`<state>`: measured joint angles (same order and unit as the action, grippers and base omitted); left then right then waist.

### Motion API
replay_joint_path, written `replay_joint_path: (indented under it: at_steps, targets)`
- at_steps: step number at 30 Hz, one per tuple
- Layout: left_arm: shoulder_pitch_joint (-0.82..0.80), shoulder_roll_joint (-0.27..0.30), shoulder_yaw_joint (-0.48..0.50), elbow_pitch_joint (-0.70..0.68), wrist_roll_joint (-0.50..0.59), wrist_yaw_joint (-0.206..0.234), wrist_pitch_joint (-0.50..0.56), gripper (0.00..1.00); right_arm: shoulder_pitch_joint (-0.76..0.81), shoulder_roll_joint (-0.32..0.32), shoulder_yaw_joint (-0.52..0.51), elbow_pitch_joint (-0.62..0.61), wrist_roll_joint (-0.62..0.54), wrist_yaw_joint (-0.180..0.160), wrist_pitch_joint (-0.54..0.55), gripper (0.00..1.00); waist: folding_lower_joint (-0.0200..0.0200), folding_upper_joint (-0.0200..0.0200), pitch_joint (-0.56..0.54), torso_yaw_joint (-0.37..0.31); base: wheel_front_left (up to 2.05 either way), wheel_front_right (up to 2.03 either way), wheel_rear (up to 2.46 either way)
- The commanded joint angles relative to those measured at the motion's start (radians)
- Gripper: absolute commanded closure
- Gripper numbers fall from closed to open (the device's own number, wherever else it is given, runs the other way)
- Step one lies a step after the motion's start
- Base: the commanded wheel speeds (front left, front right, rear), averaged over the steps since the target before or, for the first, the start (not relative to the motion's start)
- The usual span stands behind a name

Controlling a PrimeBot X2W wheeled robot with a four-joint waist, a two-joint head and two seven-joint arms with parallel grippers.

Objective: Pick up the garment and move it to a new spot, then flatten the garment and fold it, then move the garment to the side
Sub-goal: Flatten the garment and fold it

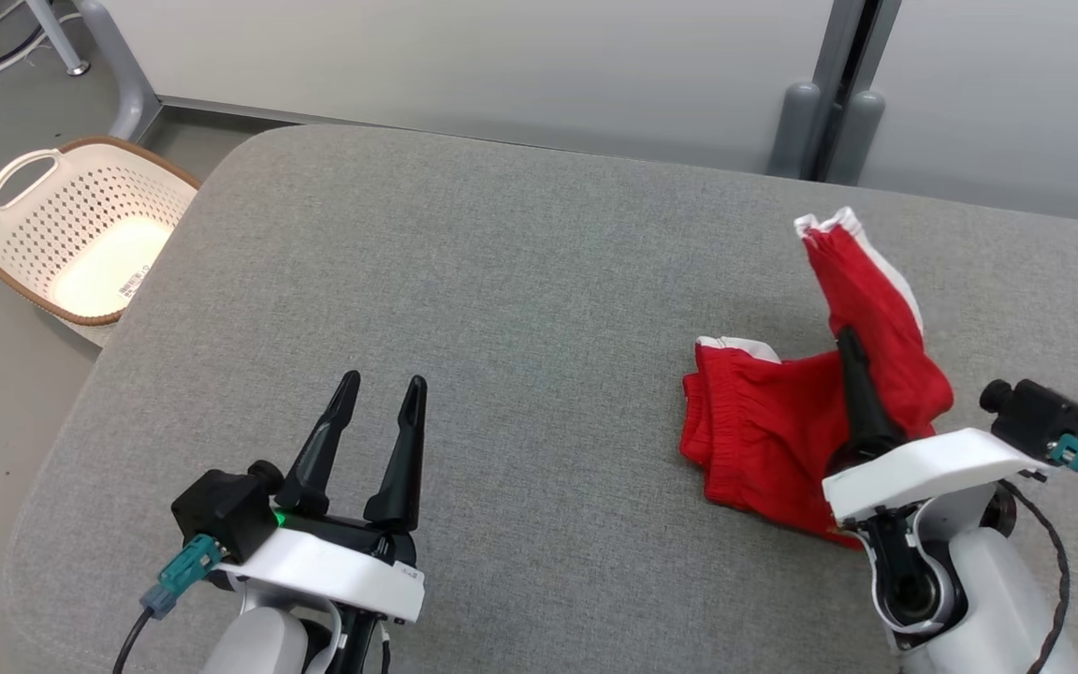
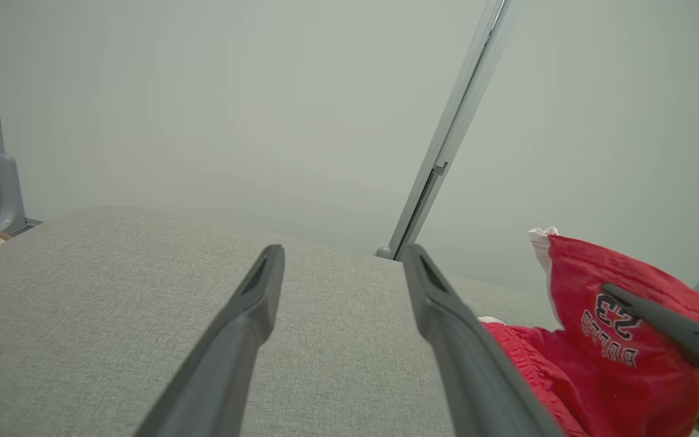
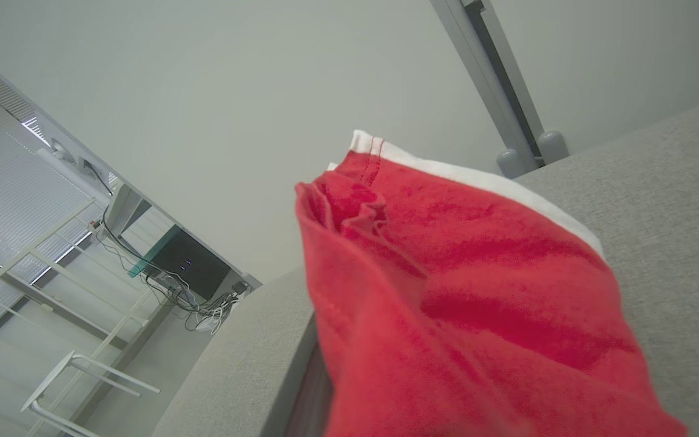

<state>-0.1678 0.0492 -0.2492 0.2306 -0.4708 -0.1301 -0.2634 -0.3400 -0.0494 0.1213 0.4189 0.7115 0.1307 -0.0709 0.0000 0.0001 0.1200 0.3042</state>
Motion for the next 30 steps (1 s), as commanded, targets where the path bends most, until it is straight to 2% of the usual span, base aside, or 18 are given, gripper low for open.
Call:
replay_joint_path:
  at_steps: [1,7,12,13,14,23,30]
  targets:
    - [0.002,0.003,0.002,-0.002,0.003,-0.001,-0.001,0.00,0.020,-0.002,0.025,-0.018,-0.004,0.000,0.004,1.00,0.0000,-0.0001,-0.001,0.008,0.00,0.00,0.00]
    - [0.001,0.004,0.001,-0.006,-0.002,-0.001,-0.001,0.00,0.040,-0.002,0.074,-0.012,-0.069,0.000,0.020,1.00,0.0000,-0.0001,0.003,0.026,0.00,0.00,0.00]
    - [0.005,0.004,0.001,-0.005,-0.005,-0.001,-0.001,0.00,0.052,-0.003,0.129,-0.004,-0.056,0.000,0.046,1.00,0.0000,-0.0001,0.007,0.037,0.00,0.00,0.00]
    - [0.008,0.004,0.001,-0.004,-0.006,-0.001,-0.001,0.00,0.054,-0.003,0.143,0.001,-0.071,0.000,0.058,0.68,0.0000,-0.0001,0.008,0.039,0.00,0.00,0.00]
    - [0.009,0.004,0.001,-0.003,-0.009,-0.001,-0.001,0.00,0.054,-0.005,0.155,0.001,-0.088,0.000,0.061,0.00,0.0000,-0.0001,0.009,0.041,0.00,0.00,0.00]
    - [0.007,0.004,-0.008,0.000,-0.020,-0.001,-0.001,0.00,0.068,-0.011,0.235,-0.002,-0.070,0.000,0.127,0.00,0.0000,-0.0001,0.017,0.057,0.00,0.00,0.00]
    - [0.000,0.004,-0.013,-0.001,-0.025,-0.001,-0.001,0.00,0.064,-0.015,0.265,0.079,-0.091,0.000,0.183,0.00,0.0000,-0.0001,0.022,0.068,0.00,0.00,0.00]
